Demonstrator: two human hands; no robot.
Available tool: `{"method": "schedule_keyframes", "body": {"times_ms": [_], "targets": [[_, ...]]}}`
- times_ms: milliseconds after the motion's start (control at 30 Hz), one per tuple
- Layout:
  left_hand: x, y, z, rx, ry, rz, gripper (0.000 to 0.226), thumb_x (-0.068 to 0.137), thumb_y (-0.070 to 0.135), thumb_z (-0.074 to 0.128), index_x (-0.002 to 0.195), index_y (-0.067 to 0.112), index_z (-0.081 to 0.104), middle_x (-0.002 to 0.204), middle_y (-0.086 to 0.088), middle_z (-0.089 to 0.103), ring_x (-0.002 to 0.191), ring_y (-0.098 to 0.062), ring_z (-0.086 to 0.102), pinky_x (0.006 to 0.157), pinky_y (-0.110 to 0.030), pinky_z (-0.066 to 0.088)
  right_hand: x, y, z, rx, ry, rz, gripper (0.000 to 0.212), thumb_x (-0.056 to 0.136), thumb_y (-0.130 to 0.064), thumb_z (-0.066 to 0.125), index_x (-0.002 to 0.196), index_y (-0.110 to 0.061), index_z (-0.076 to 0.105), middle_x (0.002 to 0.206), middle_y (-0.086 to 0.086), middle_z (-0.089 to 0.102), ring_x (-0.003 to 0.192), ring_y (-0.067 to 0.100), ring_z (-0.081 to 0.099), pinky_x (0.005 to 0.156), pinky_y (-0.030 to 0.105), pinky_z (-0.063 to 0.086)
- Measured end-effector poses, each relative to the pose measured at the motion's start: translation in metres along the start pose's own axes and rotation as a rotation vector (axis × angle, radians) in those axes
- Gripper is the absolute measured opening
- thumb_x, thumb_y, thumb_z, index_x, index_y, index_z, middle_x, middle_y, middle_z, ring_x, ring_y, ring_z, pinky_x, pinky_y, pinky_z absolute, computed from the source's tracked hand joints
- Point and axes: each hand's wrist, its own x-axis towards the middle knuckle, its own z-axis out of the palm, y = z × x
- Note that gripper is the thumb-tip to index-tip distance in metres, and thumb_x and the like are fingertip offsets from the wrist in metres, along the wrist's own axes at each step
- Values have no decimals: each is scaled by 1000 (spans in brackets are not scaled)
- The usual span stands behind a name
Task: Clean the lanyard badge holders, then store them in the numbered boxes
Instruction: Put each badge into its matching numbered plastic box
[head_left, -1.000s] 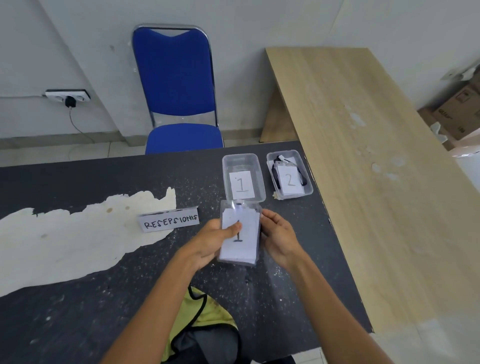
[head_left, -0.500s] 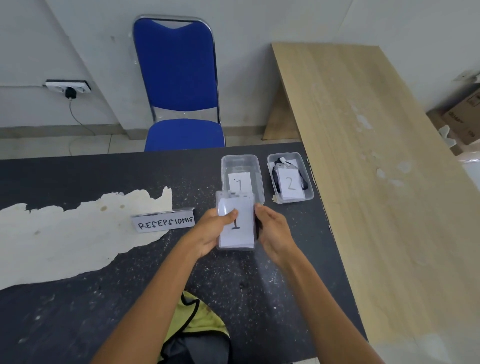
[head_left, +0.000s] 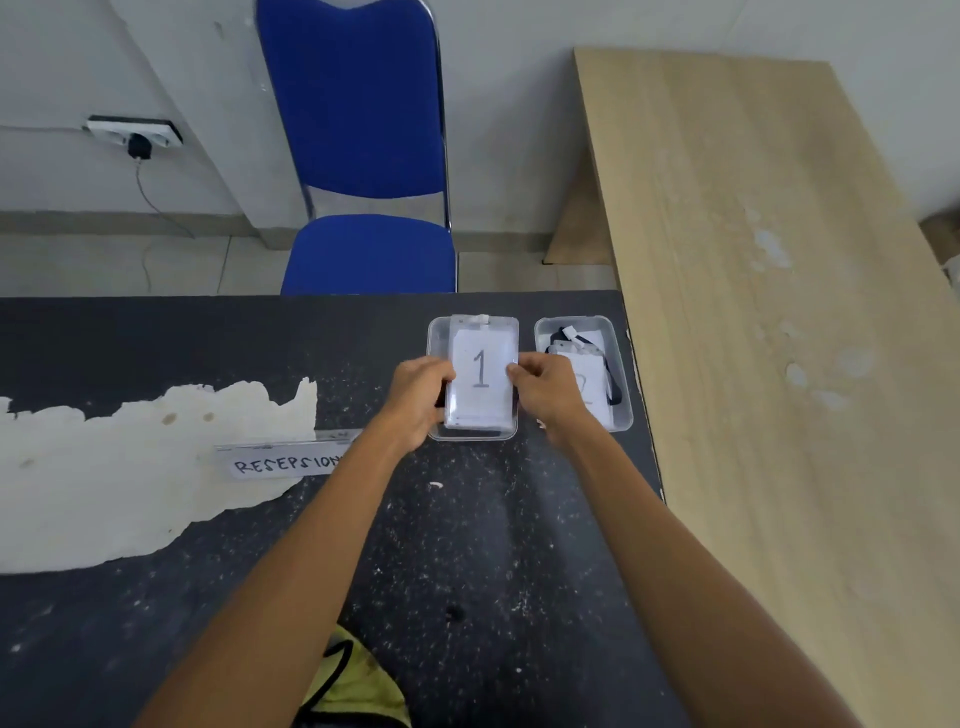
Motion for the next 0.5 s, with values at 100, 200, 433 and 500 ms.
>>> {"method": "schedule_keyframes", "body": {"times_ms": [100,200,433,500], "targets": [[12,-13,2,186,64,71,27,92,-4,47,107,8,65,104,-9,68,94,-24,66,74,-43,59,13,6,4,-190,-26,-38,22,96,-8,50,78,0,59,76,10,59,64,13,52,66,25,42],[18,-24,1,437,119,164,39,89,-6,49,122,10,60,108,-10,69,97,-26,66,77,-44,59,23,14,14,-351,-18,-71,31,92,-4,51,61,-6,45,68,9,48,68,18,44,64,25,35],[24,-22,-3,664,218,294,36,91,-6,51,125,4,58,113,-11,67,99,-24,65,82,-39,58,25,17,26,-587,6,-100,23,93,-23,55,76,-9,61,93,12,61,75,27,58,67,33,47],[26,-24,-3,673,241,329,37,90,-7,50,124,3,57,103,-5,66,92,-20,64,79,-35,57,22,16,28,-694,46,-148,20,93,-27,56,99,-10,65,105,10,60,87,29,61,73,37,49]]}}
